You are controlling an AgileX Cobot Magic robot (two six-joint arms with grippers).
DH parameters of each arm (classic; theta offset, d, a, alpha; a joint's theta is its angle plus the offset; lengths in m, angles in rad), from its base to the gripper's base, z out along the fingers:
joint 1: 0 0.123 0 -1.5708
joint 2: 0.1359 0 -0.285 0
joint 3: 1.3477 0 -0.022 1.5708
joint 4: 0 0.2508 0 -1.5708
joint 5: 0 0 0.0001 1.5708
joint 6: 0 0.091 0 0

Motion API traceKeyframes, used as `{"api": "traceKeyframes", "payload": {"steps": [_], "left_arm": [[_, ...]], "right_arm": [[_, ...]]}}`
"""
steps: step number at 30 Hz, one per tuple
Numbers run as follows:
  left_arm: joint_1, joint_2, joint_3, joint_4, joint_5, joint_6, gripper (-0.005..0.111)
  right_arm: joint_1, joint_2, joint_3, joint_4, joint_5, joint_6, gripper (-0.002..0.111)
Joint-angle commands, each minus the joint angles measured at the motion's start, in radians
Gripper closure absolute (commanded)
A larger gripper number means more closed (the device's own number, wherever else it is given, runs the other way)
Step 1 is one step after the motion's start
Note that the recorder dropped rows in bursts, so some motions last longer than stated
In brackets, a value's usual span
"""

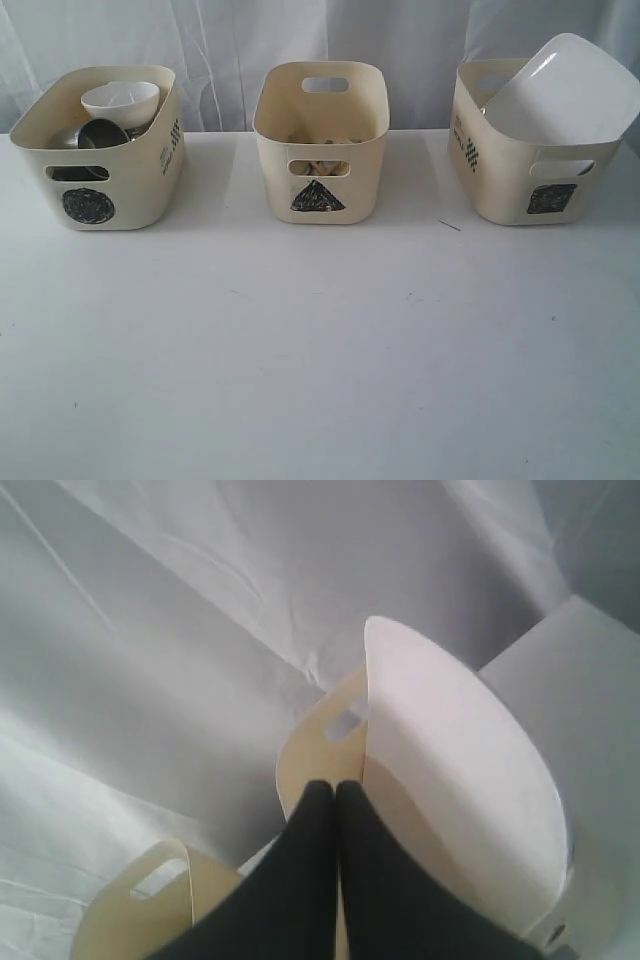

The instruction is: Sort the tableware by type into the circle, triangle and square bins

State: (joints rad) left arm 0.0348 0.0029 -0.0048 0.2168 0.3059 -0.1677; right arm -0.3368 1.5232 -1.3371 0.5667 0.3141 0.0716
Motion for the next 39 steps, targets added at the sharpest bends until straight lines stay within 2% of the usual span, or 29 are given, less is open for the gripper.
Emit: {"api": "traceKeyframes", "payload": {"steps": [1, 5, 11, 18, 20, 26, 28, 33, 37, 39], "left_arm": [[-0.009, -0.003, 0.005, -0.007, -0.001, -0.001, 0.107], [-0.009, -0.003, 0.005, -0.007, -0.001, -0.001, 0.107], [-0.009, -0.003, 0.005, -0.007, -0.001, -0.001, 0.107], [-0.009, -0.003, 0.005, -0.007, -0.001, -0.001, 0.107], [-0.009, -0.003, 0.005, -0.007, -0.001, -0.001, 0.107], [-0.009, -0.003, 0.005, -0.007, -0.001, -0.001, 0.107], [-0.009, -0.003, 0.005, -0.007, -0.001, -0.001, 0.107], [-0.009, -0.003, 0.005, -0.007, -0.001, -0.001, 0.107], [-0.009, -0.003, 0.005, -0.007, -0.001, -0.001, 0.107], [-0.009, -0.003, 0.005, -0.007, -0.001, -0.001, 0.107]], "right_arm": [[0.054, -0.166, 0.126, -0.026, -0.182, -0.188, 0.108], [0.118, -0.403, 0.325, -0.026, -0.300, -0.323, 0.108], [0.227, -0.763, 0.679, -0.026, -0.319, -0.520, 0.108], [0.313, -1.078, 1.036, -0.018, -0.298, -0.483, 0.108], [0.340, -1.139, 1.081, -0.007, -0.285, -0.400, 0.108], [0.355, -1.268, 1.105, 0.005, 0.029, -0.307, 0.108], [0.355, -1.291, 1.105, 0.005, 0.057, -0.307, 0.108], [0.355, -1.323, 1.105, -0.003, -0.039, -0.334, 0.108], [0.355, -1.323, 1.127, -0.019, -0.237, -0.534, 0.108], [0.355, -1.325, 1.163, -0.177, -0.305, -0.531, 0.108]]}}
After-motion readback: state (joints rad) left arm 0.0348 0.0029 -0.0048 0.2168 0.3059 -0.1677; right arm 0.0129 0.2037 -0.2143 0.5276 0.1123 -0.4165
